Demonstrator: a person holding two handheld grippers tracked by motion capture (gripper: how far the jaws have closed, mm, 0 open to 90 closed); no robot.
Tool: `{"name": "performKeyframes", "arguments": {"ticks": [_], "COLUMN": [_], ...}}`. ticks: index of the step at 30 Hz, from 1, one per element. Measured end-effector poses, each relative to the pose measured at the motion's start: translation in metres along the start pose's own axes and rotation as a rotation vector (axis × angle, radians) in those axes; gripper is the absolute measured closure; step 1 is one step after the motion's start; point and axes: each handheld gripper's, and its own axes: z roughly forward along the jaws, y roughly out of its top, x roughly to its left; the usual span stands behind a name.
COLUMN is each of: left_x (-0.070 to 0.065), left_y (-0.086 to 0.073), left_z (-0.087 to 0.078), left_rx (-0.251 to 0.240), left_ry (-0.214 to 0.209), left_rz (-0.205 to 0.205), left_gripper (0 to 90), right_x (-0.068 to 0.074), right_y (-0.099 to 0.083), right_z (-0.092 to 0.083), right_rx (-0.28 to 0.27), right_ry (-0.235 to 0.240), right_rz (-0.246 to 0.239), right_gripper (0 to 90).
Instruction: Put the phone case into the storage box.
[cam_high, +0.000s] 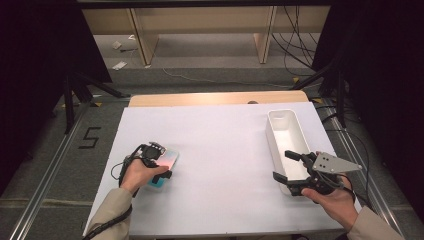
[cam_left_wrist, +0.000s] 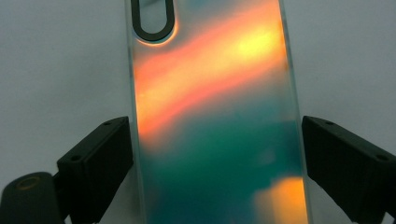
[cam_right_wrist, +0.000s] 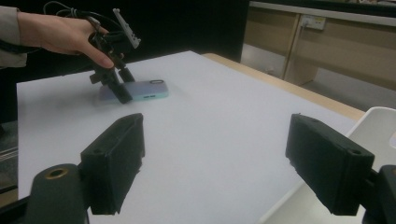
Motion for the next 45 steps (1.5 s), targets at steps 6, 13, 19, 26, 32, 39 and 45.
{"name": "performKeyframes", "arguments": {"ticks": [6,13,19,26,32,39,45], "left_x": [-0.0001,-0.0009,-0.0016,-0.0017,-0.0024,-0.0030,-0.0030], "left_y": [0.0002,0.0018,0.0026,0.0035,0.0033,0.0035,0.0039], "left_z": [-0.0002,-0.0007,-0.0007,-0.0012,-0.0017,-0.0020,-0.0020], "left_rx": [0.002,0.015,0.019,0.028,0.030,0.033,0.038], "left_ry": [-0.002,-0.003,-0.002,-0.004,-0.001,0.004,0.002], "left_rz": [0.000,0.002,-0.005,-0.018,-0.032,-0.038,-0.039], "left_gripper": [10.2,12.0,13.0,14.2,15.6,16.3,16.7], "right_x": [-0.0003,-0.0001,0.0001,-0.0004,0.0001,-0.0001,0.0001], "right_y": [-0.0003,-0.0002,-0.0002,-0.0004,-0.0004,-0.0004,-0.0001], "right_z": [0.0004,0.0004,0.0005,0.0005,0.0004,0.0002,0.0000], "right_rx": [0.004,0.002,0.002,0.004,0.003,0.008,0.002], "right_ry": [0.000,0.001,0.003,0.003,0.004,0.004,0.004], "right_rz": [-0.003,-0.002,-0.004,-0.006,-0.004,-0.003,-0.005], "right_gripper": [20.5,20.5,20.5,20.5,20.5,20.5,20.5]}}
